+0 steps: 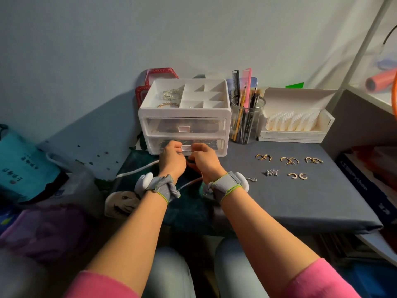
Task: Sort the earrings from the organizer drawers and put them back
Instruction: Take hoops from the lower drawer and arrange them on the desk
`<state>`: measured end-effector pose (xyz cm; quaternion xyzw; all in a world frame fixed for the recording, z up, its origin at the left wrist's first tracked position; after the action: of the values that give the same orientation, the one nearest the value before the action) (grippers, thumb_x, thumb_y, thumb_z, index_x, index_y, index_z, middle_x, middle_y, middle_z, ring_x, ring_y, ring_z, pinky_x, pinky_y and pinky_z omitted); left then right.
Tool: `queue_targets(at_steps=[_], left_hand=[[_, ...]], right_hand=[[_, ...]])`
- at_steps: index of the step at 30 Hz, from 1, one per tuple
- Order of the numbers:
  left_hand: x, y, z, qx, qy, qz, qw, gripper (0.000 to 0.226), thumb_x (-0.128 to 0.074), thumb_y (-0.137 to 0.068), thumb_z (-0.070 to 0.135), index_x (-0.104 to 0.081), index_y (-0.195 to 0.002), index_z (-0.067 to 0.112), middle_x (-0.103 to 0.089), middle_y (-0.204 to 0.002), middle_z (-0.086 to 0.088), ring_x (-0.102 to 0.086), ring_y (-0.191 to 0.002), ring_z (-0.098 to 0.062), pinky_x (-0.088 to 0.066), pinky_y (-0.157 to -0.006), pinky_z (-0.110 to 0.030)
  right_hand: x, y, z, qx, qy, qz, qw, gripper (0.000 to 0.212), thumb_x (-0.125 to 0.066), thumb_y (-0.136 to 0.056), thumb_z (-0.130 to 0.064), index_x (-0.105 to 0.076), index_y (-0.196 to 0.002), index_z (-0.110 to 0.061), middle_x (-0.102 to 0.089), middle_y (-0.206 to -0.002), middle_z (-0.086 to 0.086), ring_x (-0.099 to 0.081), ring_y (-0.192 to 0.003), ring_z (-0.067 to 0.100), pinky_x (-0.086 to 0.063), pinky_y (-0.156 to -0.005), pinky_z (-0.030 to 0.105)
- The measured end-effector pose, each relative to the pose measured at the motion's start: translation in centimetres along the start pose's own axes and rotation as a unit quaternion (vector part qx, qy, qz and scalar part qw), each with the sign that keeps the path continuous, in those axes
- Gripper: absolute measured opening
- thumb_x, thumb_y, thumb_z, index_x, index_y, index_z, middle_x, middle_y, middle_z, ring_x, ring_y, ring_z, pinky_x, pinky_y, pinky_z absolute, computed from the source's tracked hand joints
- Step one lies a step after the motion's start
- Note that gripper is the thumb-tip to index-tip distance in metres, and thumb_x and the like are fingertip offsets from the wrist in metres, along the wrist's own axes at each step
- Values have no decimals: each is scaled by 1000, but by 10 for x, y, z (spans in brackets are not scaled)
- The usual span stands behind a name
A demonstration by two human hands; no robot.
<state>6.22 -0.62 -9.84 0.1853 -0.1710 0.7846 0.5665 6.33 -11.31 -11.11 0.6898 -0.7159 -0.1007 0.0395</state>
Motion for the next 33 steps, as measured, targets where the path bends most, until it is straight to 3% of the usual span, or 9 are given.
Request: queue_targets(at_steps=[3, 6, 9, 17, 24, 28, 33], left_hand=[[0, 0, -2, 4, 4, 17, 1000, 30, -41, -92, -3, -59, -108, 15, -58, -96, 0, -62, -99, -31, -56, -85, -49], [0, 2, -5, 7, 7, 27, 1000, 29, -40, -92, -4, -60, -99, 16, -60, -90, 0, -64, -96, -31, -57, -83, -49], [2, 4, -8, 13, 14, 32, 999, 31, -40, -91, -4, -60, -91, 20, -60, -84, 3, -67, -92, -32, -57, -82, -49], [11, 26, -17, 20, 24, 46, 998, 36, -38, -89, 0, -55, -70, 26, -69, -98, -10, -69, -88, -35, -58, -81, -49], [21, 45, -21, 31, 28, 54, 998, 35, -39, -86, 0, -56, -68, 24, -68, -95, -10, -69, -86, -36, -58, -80, -50], [25, 53, -23, 42, 25, 58, 997, 32, -43, -85, 0, -57, -67, 23, -69, -93, -9, -70, -84, -35, -58, -79, -49], [29, 64, -26, 52, 25, 59, 997, 30, -46, -85, 3, -58, -68, 24, -70, -92, -8, -70, -82, -35, -59, -78, -50]], right_hand=[[-2, -1, 3, 0, 15, 20, 1000, 40, -46, -82, 2, -58, -119, -9, -59, -99, 9, -64, -95, 33, -55, -90, 46], [-2, 3, 4, -5, 1, 35, 999, 32, -45, -82, 2, -59, -108, -12, -59, -84, 7, -62, -81, 27, -56, -85, 42], [0, 7, 6, 1, -2, 48, 999, 28, -44, -84, 2, -58, -101, -14, -59, -85, 8, -60, -80, 25, -54, -77, 37], [-4, 32, 15, 18, 8, 81, 997, 30, -44, -81, 0, -56, -74, -27, -61, -93, 9, -60, -85, 26, -57, -82, 44], [-9, 57, 22, 5, 3, 96, 995, 28, -45, -78, -4, -57, -73, -28, -65, -90, 11, -63, -78, 26, -56, -83, 48], [-12, 66, 27, -1, 0, 109, 994, 21, -44, -70, -11, -58, -70, -27, -68, -95, 13, -66, -92, 34, -55, -85, 50], [-12, 79, 30, -1, -7, 108, 994, 23, -45, -73, -9, -58, -72, -28, -69, -96, 15, -66, -96, 37, -55, -86, 49]])
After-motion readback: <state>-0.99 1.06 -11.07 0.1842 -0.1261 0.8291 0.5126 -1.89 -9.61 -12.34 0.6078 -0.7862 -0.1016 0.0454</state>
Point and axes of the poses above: each hand's wrist, its own y-axis away from the middle knuckle, its own x-axis out of the back of the hand, z = x × y, the point moved 4 cm from there along -y, towards the middle knuckle
